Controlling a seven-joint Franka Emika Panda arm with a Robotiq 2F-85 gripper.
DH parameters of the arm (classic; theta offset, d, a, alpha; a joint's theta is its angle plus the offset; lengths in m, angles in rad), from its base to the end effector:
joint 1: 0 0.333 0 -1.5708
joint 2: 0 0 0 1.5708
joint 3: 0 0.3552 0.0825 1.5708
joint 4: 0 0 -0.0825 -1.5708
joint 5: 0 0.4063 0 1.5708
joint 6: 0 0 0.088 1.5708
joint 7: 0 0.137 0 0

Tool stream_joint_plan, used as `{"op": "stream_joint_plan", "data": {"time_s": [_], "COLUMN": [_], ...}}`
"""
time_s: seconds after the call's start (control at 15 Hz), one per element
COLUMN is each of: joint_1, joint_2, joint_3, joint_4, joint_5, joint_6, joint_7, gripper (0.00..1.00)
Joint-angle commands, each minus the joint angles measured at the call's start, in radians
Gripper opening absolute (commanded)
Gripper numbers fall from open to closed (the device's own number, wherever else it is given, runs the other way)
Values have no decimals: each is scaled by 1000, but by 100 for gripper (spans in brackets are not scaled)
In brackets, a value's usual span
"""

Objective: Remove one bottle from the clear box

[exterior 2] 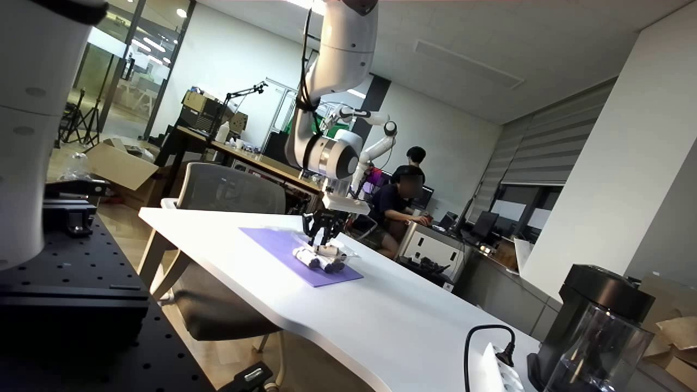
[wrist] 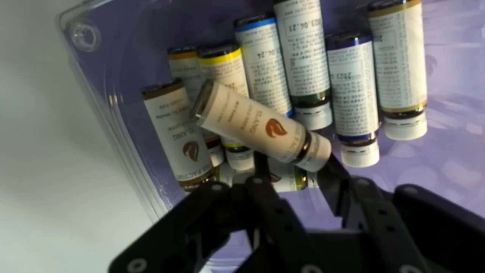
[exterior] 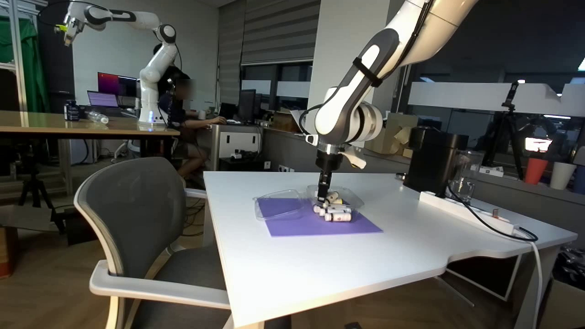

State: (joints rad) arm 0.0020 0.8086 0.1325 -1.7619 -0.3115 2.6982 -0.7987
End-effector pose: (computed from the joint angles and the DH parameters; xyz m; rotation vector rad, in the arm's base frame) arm 0.7021 0.0948 0.1009 2.5390 1.6605 0.1746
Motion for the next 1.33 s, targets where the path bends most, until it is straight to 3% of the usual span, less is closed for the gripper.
{"op": "stream_joint_plan", "data": {"time_s": [0.0, 0.07, 0.2, 0.47, 0.6, 0.87, 0.93, 1.07, 1.27], "joint_1": [3, 4, -17, -63, -69, -69, -70, -70, -70], "joint_2": [7, 6, 1, -5, -1, 8, 10, 11, 11], "joint_3": [-9, -11, 9, 48, 47, 35, 35, 34, 34], "joint_4": [30, 33, 47, 80, 94, 99, 99, 99, 101], "joint_5": [6, 6, 21, 42, 44, 70, 79, 94, 112], "joint_6": [-6, -6, -57, -206, -251, -232, -226, -220, -213], "joint_7": [19, 22, -9, -156, -227, -269, -267, -265, -262], "gripper": [45, 60, 67, 95, 100, 100, 75, 74, 52]}}
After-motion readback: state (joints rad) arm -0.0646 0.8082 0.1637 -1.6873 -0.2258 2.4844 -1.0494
